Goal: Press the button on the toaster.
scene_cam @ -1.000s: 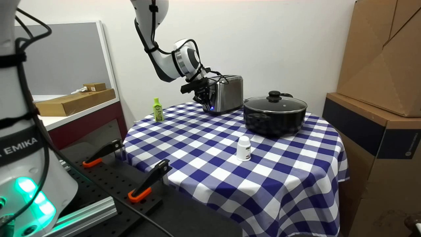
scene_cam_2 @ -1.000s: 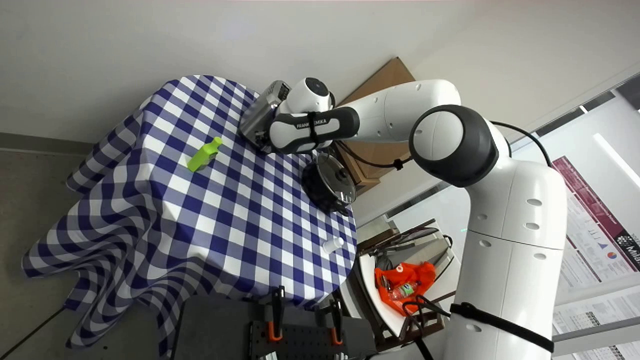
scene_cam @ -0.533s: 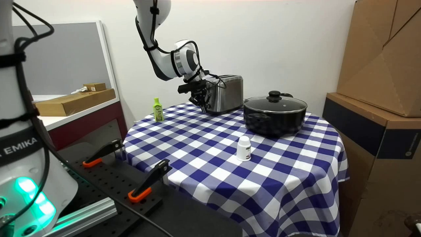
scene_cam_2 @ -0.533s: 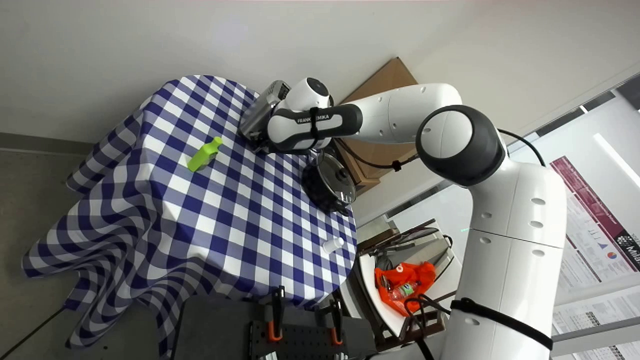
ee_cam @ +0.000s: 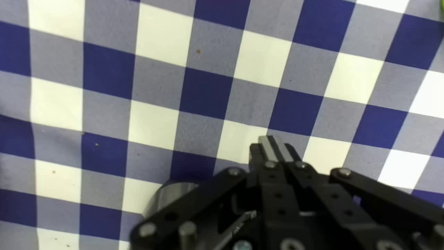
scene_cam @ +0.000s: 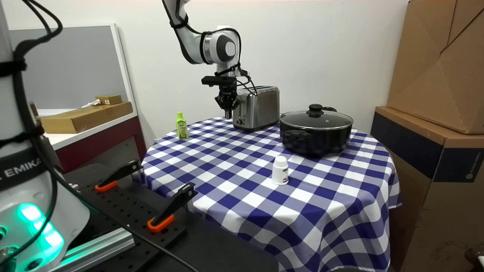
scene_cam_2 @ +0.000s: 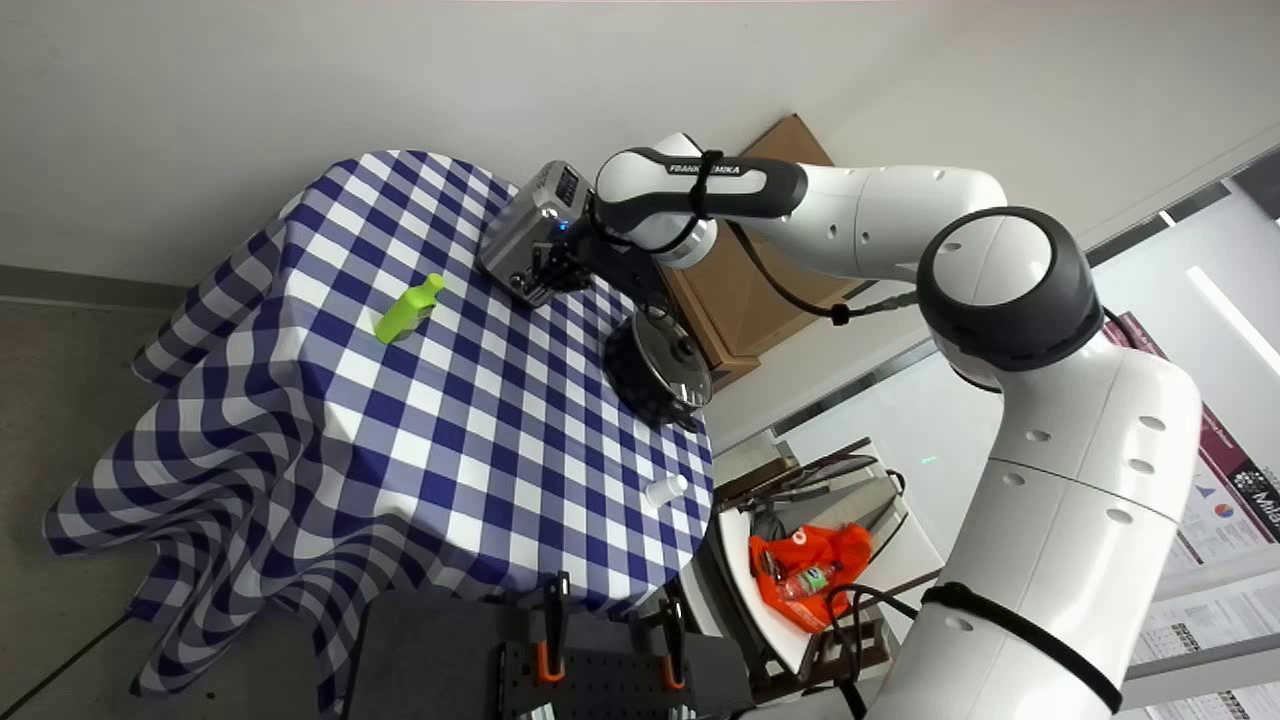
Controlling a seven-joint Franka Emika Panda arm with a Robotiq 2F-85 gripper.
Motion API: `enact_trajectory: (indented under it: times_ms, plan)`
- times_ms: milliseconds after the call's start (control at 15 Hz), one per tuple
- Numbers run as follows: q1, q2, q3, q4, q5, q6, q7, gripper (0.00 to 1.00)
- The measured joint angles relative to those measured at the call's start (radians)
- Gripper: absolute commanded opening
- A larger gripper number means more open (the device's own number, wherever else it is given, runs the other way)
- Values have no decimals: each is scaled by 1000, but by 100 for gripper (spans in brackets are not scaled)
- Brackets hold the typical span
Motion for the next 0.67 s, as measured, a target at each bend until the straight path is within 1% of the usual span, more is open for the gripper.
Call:
enact_trajectory:
  times_ms: [200,333,467,667]
  plan:
    - [-9,-96,1,-43,71,-106,61,0]
    - [-7,-168,11,-93,103,-171,99,0]
    - [-1,-250,22,-160,125,-230,134,0]
    - [12,-392,25,-280,126,-309,175,0]
